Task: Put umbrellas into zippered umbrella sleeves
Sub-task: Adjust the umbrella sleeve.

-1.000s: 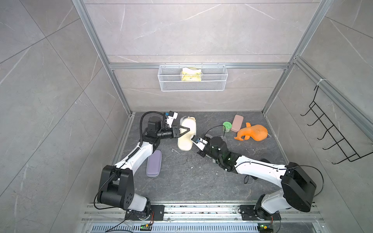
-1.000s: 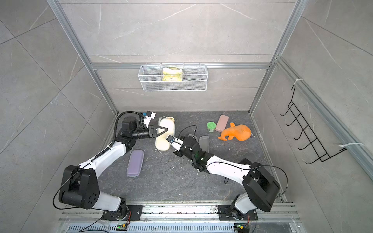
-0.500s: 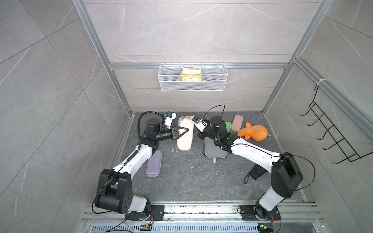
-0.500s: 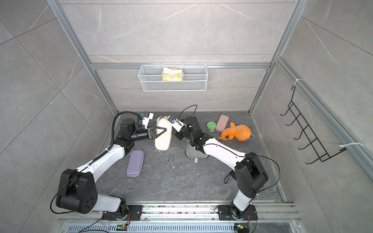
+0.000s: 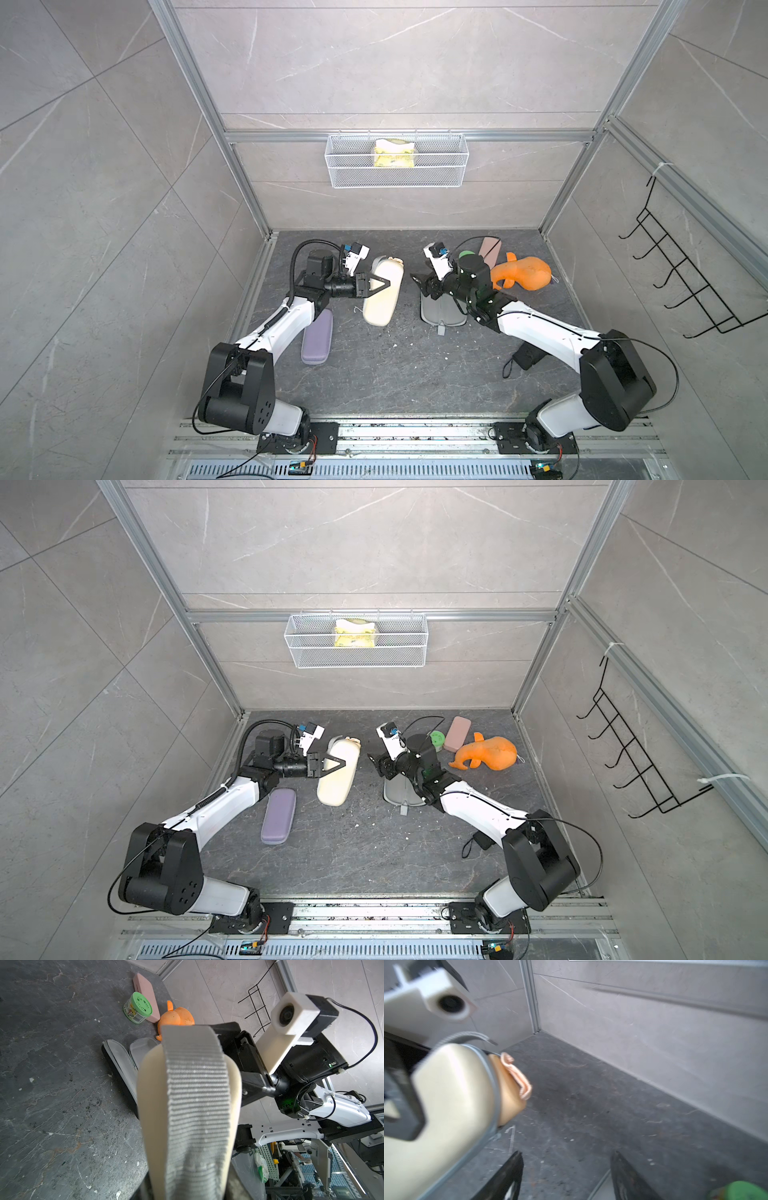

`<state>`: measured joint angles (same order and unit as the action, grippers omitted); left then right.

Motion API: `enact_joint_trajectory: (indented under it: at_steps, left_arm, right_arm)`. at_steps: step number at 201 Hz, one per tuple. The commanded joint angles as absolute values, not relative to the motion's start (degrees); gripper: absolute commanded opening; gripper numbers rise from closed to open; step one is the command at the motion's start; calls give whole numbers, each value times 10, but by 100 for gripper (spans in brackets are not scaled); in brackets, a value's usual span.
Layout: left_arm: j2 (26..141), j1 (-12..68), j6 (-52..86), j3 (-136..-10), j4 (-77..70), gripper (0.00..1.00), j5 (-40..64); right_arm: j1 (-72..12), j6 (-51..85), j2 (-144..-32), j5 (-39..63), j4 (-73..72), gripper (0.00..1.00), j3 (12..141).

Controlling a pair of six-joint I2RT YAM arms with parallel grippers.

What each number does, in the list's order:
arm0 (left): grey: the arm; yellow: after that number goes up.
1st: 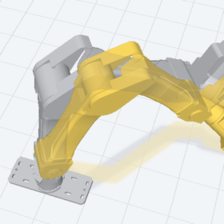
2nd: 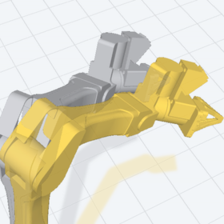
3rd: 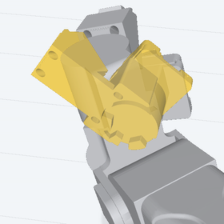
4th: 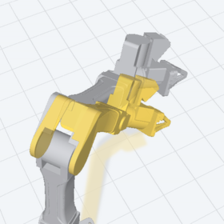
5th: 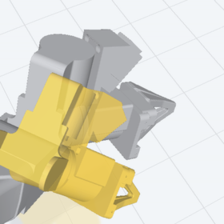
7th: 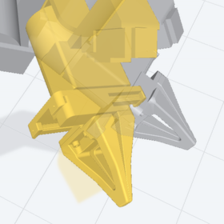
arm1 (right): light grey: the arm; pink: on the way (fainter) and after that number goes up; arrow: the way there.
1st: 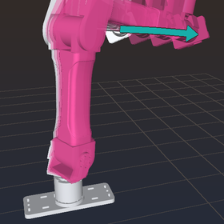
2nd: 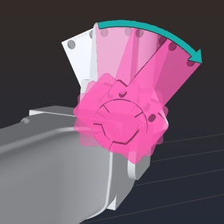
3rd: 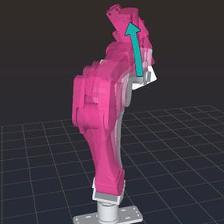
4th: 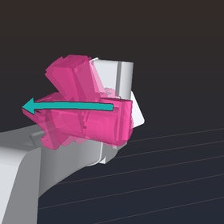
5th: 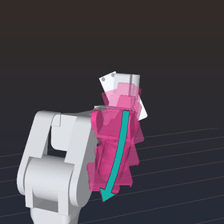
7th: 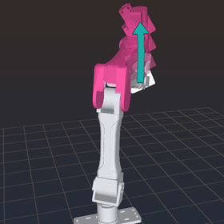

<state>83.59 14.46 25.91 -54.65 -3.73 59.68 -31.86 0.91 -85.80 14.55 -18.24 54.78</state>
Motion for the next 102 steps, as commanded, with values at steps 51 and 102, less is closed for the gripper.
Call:
enact_joint_trajectory:
  at_steps: [51,102]
  left_arm:
    - [844,152,230,-601,-29,15,673]
    - [866,178,243,-624,-30,14,684]
  right_arm:
    - [-254,332,-909,433,-303,77,578]
    - [-263,371,-940,488,-352,77,584]
